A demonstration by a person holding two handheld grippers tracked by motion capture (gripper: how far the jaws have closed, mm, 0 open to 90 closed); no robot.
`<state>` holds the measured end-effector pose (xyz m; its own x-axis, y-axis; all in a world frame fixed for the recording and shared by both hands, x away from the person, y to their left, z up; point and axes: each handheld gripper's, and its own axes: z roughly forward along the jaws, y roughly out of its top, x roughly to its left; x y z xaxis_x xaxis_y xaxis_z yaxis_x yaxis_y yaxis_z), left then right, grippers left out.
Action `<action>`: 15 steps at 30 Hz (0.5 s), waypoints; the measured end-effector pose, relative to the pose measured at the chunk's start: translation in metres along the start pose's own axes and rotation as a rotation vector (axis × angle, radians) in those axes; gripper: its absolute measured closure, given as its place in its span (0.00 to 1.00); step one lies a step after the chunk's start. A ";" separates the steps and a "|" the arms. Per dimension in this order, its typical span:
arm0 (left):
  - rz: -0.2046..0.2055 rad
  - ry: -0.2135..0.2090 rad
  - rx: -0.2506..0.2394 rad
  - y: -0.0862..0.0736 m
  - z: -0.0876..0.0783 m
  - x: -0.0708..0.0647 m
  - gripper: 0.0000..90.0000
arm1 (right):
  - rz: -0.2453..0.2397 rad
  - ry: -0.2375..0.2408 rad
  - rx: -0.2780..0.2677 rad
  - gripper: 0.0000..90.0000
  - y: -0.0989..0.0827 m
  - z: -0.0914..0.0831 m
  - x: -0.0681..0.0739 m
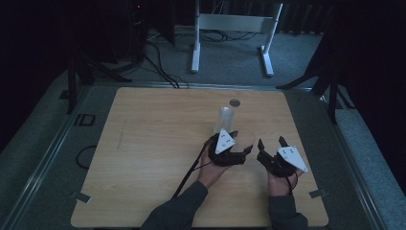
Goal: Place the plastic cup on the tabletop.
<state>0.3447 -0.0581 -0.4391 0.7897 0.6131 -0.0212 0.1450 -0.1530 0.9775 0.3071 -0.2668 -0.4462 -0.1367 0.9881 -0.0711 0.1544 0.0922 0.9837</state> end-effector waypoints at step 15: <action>-0.020 0.002 0.036 -0.021 0.005 0.000 0.31 | 0.008 -0.006 -0.005 0.27 0.000 -0.001 -0.001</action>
<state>0.3444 -0.0591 -0.4612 0.7852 0.6179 -0.0405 0.1827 -0.1687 0.9686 0.3065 -0.2675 -0.4464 -0.1298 0.9895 -0.0640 0.1502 0.0834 0.9851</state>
